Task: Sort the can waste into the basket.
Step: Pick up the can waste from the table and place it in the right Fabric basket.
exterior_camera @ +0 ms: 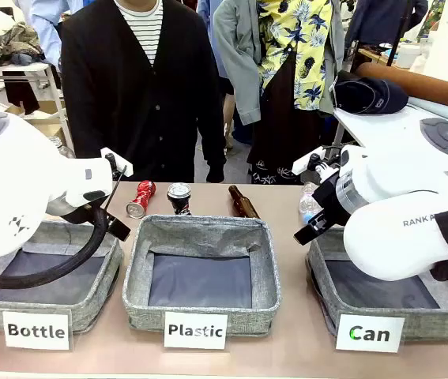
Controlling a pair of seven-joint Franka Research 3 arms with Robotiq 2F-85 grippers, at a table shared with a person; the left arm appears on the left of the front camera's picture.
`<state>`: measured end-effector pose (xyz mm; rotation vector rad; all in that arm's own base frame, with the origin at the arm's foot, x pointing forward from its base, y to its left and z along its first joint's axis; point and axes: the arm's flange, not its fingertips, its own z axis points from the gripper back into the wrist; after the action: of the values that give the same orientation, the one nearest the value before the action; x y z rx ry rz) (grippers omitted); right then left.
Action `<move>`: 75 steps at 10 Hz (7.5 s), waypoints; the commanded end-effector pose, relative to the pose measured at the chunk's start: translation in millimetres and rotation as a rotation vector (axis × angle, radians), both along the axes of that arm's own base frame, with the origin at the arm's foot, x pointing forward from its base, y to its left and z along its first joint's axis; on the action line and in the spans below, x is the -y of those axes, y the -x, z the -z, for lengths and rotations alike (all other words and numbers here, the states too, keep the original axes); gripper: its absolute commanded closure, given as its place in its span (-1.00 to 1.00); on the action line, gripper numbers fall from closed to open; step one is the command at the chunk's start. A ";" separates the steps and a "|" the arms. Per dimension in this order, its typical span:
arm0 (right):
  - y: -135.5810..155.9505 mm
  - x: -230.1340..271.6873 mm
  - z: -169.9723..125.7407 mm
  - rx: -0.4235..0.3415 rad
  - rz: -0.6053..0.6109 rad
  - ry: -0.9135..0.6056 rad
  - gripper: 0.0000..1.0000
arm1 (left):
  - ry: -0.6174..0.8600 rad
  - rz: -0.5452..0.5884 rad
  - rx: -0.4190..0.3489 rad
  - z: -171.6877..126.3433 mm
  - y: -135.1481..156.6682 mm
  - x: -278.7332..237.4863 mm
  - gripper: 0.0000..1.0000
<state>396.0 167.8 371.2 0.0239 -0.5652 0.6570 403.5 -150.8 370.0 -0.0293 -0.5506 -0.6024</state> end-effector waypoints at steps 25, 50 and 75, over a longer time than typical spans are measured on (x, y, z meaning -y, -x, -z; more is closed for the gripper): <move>156.0 391.4 -120.4 -0.273 0.596 -1.279 -1.00 | 1.373 -0.588 -0.157 12.8 188.4 -276.1 -1.00; 156.0 391.4 -120.4 -0.273 0.596 -1.279 -1.00 | 1.142 -0.030 -0.422 -116.9 104.5 -434.1 -1.00; 156.0 391.4 -120.4 -0.273 0.596 -1.279 -1.00 | 0.468 0.401 0.274 -41.3 -63.2 -142.6 -1.00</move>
<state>238.4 -222.2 489.9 1.0707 -0.5767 -0.3882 456.7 20.5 425.2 -0.6274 -0.8724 -0.9131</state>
